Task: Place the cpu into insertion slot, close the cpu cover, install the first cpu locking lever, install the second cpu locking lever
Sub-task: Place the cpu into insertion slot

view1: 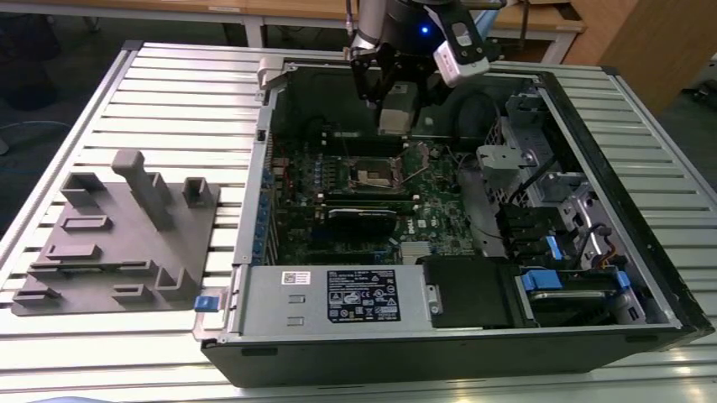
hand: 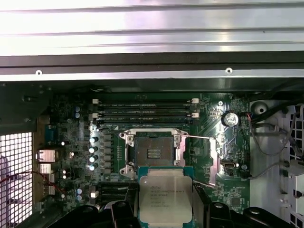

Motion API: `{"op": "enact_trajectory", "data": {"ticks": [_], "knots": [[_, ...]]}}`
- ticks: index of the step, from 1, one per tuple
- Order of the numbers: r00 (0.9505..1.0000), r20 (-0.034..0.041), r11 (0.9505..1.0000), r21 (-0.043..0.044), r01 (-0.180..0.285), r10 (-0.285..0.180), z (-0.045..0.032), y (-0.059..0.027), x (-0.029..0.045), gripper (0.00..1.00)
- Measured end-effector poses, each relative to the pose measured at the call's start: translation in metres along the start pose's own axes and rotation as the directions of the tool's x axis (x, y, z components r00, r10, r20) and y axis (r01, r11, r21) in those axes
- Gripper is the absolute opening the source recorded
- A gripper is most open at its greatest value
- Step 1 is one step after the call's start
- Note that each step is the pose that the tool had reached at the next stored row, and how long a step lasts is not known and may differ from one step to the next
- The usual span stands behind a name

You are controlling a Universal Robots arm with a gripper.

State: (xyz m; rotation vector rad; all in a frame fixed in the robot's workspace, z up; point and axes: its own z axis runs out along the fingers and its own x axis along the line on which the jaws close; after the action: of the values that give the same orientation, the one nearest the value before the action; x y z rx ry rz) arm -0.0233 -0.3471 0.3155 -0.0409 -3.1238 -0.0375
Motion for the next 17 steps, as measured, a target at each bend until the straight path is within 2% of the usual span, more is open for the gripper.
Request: {"op": "enact_trajectory", "data": {"ticks": [10, 17], "knots": [[1.0000, 0.0001, 1.0000, -0.0002, 0.000, 0.000, 0.0024, 0.0000, -0.0001, 0.54], [1.0000, 0.0000, 1.0000, 0.0000, 0.000, 0.000, 0.0074, -0.0002, -0.0001, 0.54]]}}
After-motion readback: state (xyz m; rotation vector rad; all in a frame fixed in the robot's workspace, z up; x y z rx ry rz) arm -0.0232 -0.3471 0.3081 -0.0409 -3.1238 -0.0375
